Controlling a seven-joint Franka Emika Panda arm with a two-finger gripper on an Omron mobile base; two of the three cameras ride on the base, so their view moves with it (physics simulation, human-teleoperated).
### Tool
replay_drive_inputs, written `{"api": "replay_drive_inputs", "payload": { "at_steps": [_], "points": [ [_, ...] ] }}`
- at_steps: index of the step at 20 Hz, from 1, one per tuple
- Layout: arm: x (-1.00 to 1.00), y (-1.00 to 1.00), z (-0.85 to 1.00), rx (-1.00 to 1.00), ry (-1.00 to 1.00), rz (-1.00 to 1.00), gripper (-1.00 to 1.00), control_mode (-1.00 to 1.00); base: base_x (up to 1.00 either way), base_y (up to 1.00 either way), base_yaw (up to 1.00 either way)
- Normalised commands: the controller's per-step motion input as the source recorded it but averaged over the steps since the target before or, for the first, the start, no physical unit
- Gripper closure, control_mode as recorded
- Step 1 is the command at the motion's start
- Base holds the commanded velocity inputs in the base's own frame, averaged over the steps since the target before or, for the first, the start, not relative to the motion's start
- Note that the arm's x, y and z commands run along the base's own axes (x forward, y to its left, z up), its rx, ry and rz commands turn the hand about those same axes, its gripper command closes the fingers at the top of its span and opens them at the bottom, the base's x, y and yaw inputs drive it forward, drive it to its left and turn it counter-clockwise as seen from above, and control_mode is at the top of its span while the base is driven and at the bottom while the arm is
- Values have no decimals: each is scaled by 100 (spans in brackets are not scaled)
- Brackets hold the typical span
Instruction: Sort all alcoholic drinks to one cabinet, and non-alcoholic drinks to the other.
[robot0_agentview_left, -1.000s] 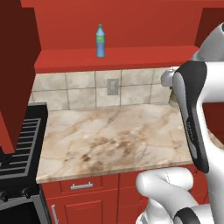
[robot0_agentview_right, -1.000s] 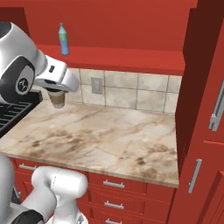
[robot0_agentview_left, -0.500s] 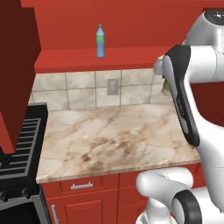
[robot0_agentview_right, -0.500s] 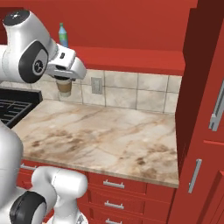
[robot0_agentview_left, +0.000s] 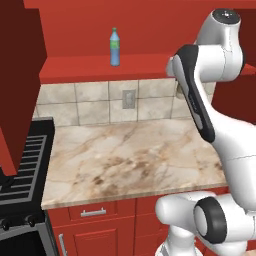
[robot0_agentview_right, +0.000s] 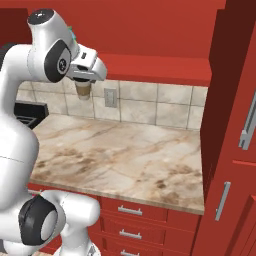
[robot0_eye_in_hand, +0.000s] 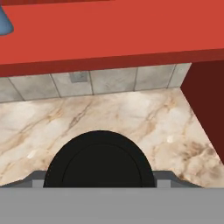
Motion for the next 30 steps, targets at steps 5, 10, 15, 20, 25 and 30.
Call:
{"api": "replay_drive_inputs", "payload": {
  "at_steps": [5,10,15,20,25,30],
  "points": [
    [47,3,7,0,-1,0,100,-100,0,0,0],
    [35,0,16,0,-4,0,100,-100,0,0,0],
    [23,0,19,0,-5,0,100,-100,0,0,0],
    [29,0,22,-1,-2,0,100,-100,0,0,0],
    [32,0,19,-3,-4,0,100,-100,0,0,0],
    [44,0,13,-5,-5,0,100,-100,0,0,0]
  ]
}}
